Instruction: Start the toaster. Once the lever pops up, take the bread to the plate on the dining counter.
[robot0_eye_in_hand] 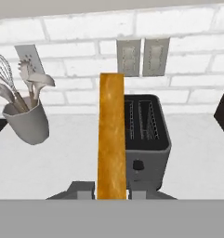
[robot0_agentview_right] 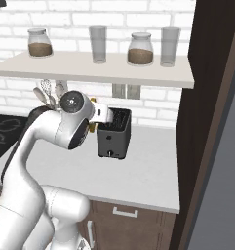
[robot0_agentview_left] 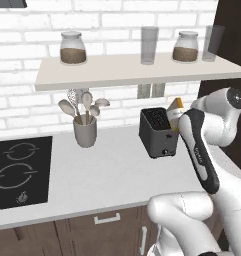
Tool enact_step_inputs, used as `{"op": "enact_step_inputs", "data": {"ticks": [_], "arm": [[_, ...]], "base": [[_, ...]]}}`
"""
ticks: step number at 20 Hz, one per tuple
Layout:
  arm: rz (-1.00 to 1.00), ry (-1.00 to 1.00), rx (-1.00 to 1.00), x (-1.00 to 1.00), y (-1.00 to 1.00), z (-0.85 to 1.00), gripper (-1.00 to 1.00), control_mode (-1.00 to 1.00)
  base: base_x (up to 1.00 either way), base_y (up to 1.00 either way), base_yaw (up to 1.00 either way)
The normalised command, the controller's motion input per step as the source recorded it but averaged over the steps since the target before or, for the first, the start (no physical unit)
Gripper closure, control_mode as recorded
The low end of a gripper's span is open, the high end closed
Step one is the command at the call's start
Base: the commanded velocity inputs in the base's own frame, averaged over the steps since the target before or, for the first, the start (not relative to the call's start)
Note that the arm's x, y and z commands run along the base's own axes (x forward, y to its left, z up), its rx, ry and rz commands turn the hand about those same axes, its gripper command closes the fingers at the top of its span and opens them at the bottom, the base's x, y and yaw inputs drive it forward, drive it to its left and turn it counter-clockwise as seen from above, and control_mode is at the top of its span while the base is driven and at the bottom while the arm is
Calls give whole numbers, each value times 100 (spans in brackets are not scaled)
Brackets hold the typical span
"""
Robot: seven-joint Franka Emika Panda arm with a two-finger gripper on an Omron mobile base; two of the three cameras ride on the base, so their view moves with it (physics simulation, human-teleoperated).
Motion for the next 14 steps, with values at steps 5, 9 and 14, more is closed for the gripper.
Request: {"op": "enact_step_inputs", "data": {"ticks": [5, 9, 14], "arm": [[0, 8, 1, -93, 13, 0, 100, -100], [0, 13, 0, -71, 15, 1, 100, -100], [0, 15, 0, -48, 14, 7, 100, -100]], "base": [[0, 0, 0], [0, 0, 0], [0, 0, 0]]}}
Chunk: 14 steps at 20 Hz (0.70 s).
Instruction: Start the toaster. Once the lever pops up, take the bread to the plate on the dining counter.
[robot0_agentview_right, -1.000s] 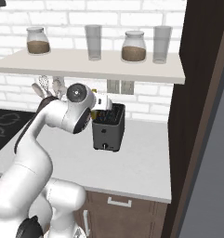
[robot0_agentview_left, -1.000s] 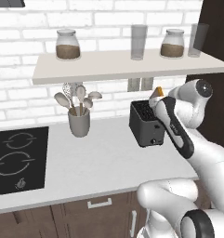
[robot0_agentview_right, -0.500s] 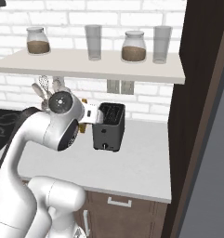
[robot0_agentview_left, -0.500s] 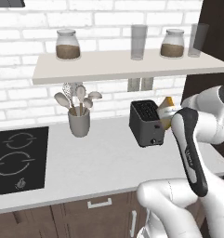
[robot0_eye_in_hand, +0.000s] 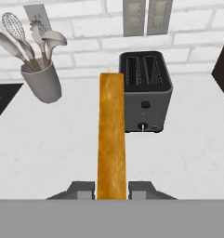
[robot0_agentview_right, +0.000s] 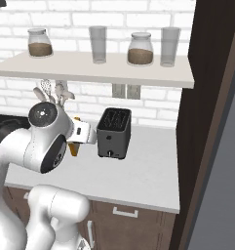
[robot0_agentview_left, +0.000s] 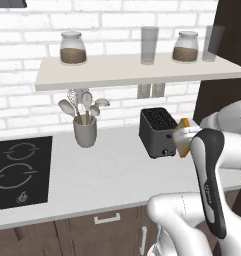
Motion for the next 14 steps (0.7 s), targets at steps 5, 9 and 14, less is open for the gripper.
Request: {"op": "enact_step_inputs", "data": {"ticks": [5, 9, 14], "arm": [[0, 10, 2, -43, 6, 0, 100, -100], [0, 0, 0, -2, 0, 0, 100, -100], [0, 0, 0, 0, 0, 0, 100, -100]], "base": [[0, 0, 0], [0, 0, 0], [0, 0, 0]]}}
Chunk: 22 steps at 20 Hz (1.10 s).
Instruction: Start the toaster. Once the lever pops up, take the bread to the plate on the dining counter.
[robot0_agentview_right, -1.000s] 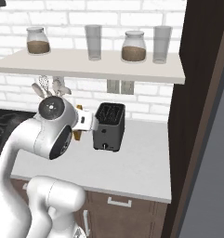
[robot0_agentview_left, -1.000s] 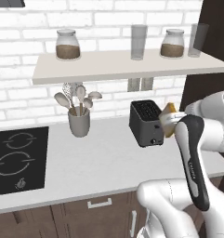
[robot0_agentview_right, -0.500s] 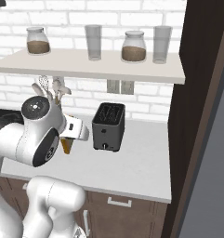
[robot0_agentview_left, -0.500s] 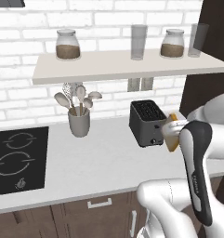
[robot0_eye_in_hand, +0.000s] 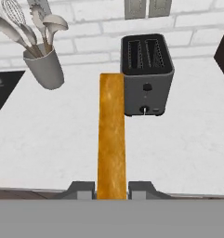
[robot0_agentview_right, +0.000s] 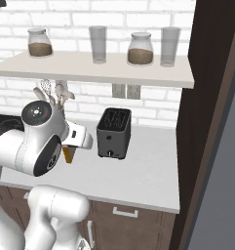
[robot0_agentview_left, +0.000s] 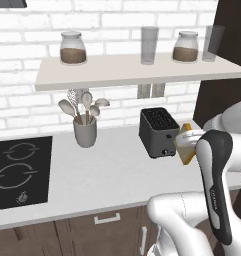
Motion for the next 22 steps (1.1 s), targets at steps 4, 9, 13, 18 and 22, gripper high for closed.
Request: {"op": "enact_step_inputs", "data": {"ticks": [4, 9, 13, 18, 22], "arm": [[0, 0, 0, 0, 0, 0, 100, -100], [0, 0, 0, 0, 0, 0, 100, -100], [0, 0, 0, 0, 0, 0, 100, -100], [0, 0, 0, 0, 0, 0, 100, -100], [0, 0, 0, 0, 0, 0, 100, 100]], "base": [[0, 0, 0], [0, 0, 0], [0, 0, 0], [0, 0, 0], [-17, 0, 0]]}}
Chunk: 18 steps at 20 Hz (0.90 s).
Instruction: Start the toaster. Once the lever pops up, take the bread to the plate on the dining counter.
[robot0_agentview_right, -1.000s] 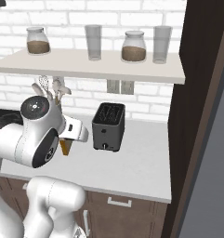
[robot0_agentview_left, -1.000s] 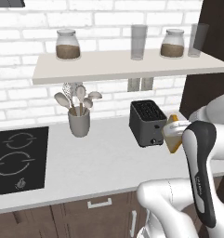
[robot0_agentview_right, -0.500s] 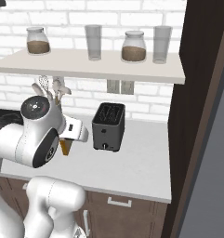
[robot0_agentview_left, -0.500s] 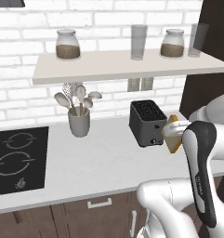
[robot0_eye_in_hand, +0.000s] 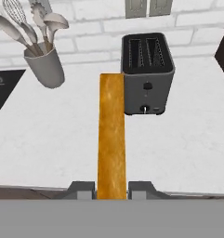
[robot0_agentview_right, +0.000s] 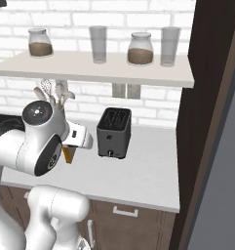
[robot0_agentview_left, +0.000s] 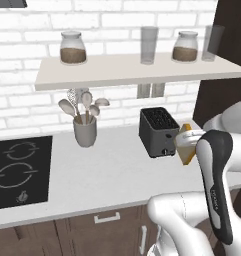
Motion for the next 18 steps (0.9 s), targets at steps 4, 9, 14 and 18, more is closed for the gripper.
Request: {"op": "enact_step_inputs", "data": {"ticks": [4, 9, 14, 18], "arm": [[0, 0, 0, 0, 0, 0, 100, 100], [0, 0, 0, 0, 0, 0, 100, 100], [0, 0, 0, 0, 0, 0, 100, 100], [0, 0, 0, 0, 0, 0, 100, 100]], "base": [[-93, 0, 0], [-81, 0, 2], [-40, 0, 22], [-37, -2, 51]]}}
